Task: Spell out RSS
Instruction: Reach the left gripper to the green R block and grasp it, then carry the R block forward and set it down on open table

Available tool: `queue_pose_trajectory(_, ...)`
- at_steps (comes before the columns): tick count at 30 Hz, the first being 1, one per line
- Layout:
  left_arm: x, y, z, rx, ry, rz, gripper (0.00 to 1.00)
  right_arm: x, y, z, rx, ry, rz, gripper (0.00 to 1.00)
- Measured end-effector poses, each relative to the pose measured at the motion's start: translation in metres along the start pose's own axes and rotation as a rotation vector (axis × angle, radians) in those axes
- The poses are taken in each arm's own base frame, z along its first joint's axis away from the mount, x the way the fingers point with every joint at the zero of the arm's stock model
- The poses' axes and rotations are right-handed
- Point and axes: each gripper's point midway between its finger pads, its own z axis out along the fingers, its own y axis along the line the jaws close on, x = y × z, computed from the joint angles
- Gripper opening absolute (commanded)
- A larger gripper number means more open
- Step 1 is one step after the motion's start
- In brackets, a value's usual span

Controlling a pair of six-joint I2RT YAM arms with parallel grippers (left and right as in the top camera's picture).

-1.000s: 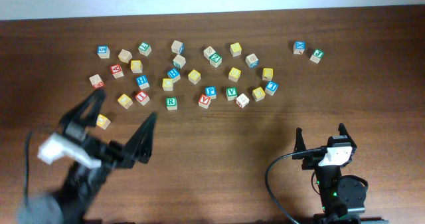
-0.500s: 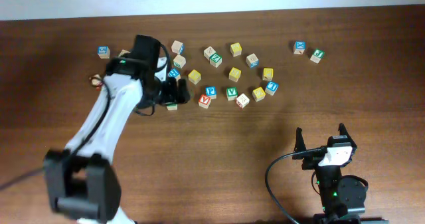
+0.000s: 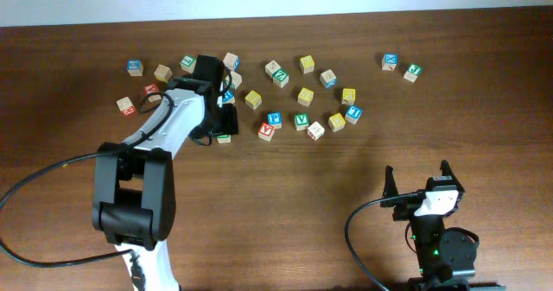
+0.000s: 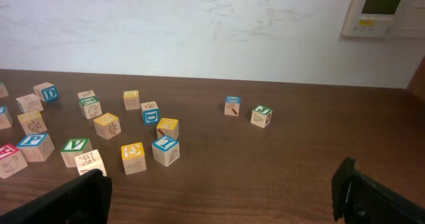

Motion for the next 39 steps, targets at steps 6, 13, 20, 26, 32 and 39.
queue_pose_trajectory(6,0.011,-0.009,0.019,-0.048,0.035,0.037,0.45,0.0,0.0,0.0,0.0,0.0,0.0,0.98)
queue_pose_trajectory(13,0.008,-0.007,0.02,-0.053,0.023,0.025,0.23,0.0,0.0,0.0,0.0,0.0,0.0,0.98)
queue_pose_trajectory(20,0.014,-0.011,-0.021,-0.064,0.148,0.022,0.21,0.0,0.0,0.0,0.0,-0.001,0.0,0.98)
queue_pose_trajectory(26,0.076,-0.038,-0.065,0.054,0.449,0.007,0.21,0.0,0.0,0.0,0.0,0.0,0.0,0.98)
queue_pose_trajectory(32,0.151,-0.067,-0.024,0.008,0.574,0.118,0.18,0.0,0.0,0.0,0.0,-0.001,0.0,0.98)
queue_pose_trajectory(39,0.164,-0.061,-0.047,-0.04,0.6,0.104,0.18,0.0,0.0,0.0,0.0,0.0,0.0,0.98)
